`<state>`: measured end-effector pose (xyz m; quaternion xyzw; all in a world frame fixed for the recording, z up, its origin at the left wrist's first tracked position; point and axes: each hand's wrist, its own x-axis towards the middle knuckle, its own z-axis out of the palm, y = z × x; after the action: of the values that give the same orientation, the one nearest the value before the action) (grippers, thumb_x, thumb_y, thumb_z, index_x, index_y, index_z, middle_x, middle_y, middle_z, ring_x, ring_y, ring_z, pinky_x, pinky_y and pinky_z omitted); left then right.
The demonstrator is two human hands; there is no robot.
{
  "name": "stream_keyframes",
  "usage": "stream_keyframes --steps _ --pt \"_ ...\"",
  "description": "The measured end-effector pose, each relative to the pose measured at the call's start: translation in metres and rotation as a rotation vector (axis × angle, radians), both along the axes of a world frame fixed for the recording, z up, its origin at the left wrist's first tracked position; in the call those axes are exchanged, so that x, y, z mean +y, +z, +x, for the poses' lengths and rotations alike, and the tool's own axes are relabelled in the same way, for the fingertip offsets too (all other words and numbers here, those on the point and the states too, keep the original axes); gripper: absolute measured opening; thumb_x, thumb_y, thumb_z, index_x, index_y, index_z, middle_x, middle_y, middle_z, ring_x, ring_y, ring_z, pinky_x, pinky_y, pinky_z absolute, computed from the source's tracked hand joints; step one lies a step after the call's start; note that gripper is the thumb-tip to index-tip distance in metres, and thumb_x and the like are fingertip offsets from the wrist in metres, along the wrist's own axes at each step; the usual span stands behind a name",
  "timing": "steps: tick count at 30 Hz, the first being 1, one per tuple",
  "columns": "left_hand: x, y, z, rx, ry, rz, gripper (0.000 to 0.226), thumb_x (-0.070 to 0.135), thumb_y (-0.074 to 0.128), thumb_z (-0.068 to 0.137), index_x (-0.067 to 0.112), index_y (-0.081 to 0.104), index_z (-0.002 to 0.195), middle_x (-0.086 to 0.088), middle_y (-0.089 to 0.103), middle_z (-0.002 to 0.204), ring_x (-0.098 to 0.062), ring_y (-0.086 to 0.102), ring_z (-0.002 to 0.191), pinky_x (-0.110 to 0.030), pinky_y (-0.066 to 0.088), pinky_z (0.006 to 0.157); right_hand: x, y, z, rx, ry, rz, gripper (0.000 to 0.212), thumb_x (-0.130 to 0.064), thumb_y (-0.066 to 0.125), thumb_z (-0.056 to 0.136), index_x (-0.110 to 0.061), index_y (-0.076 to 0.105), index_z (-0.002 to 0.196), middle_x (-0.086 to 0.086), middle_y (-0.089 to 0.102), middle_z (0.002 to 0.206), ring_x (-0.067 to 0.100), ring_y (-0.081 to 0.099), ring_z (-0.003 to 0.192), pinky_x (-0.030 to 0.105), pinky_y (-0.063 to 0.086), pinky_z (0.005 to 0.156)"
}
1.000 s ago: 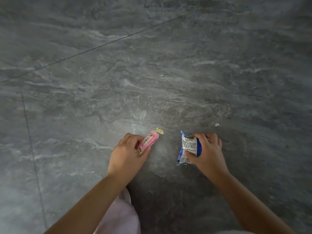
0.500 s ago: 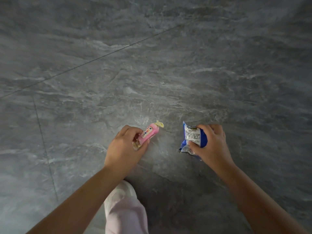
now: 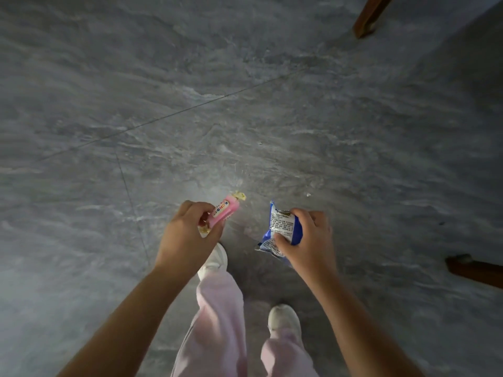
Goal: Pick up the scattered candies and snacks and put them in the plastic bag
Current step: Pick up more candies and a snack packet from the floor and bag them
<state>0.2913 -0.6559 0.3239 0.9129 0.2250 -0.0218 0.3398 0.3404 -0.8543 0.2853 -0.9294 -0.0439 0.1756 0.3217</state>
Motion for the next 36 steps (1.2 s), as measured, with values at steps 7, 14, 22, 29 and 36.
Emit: stream_keyframes --steps 7,14,22,29,36 --pt "-0.039 0.132 -0.021 -0.064 -0.013 0.018 0.024 0.024 0.063 0.067 0.009 0.065 0.086 -0.012 0.061 0.082 -0.031 0.059 0.069 -0.032 0.045 0.058 -0.041 0.138 -0.012 -0.113 -0.019 -0.038 0.049 -0.025 0.078 0.063 -0.009 0.058 0.104 0.017 0.057 0.103 0.03 0.05 0.094 0.036 0.043 0.076" --pt "-0.087 0.266 -0.02 -0.145 -0.069 0.027 0.023 0.025 0.06 0.07 0.01 0.064 0.087 -0.011 0.061 0.083 -0.031 0.058 0.073 -0.037 0.047 0.061 -0.085 0.271 -0.022 -0.15 -0.15 0.037 0.049 -0.026 0.076 0.064 -0.013 0.057 0.107 0.016 0.053 0.106 0.033 0.05 0.098 0.045 0.049 0.08" --pt "-0.135 0.355 -0.013 -0.187 -0.343 0.043 0.031 0.037 0.051 0.073 0.01 0.063 0.083 -0.006 0.06 0.077 -0.025 0.055 0.069 -0.031 0.041 0.063 -0.142 0.382 -0.045 -0.244 -0.268 -0.005 0.05 -0.023 0.078 0.063 -0.013 0.057 0.107 0.014 0.054 0.106 0.03 0.048 0.099 0.036 0.043 0.08" --pt "-0.165 0.401 0.018 -0.237 -0.677 0.02 0.033 0.041 0.047 0.073 0.013 0.062 0.079 -0.005 0.059 0.071 -0.025 0.056 0.062 -0.036 0.046 0.057 -0.174 0.444 -0.069 -0.26 -0.478 -0.044 0.051 -0.026 0.078 0.063 -0.015 0.059 0.108 0.013 0.052 0.104 0.032 0.049 0.096 0.035 0.042 0.078" --pt "-0.186 0.443 0.057 -0.288 -0.918 -0.019 0.019 0.029 0.062 0.075 0.011 0.061 0.082 -0.007 0.059 0.077 -0.025 0.053 0.07 -0.034 0.038 0.061 -0.167 0.504 -0.102 -0.318 -0.71 -0.102 0.05 -0.023 0.079 0.063 -0.015 0.059 0.107 0.003 0.047 0.101 0.018 0.044 0.095 0.027 0.036 0.075"
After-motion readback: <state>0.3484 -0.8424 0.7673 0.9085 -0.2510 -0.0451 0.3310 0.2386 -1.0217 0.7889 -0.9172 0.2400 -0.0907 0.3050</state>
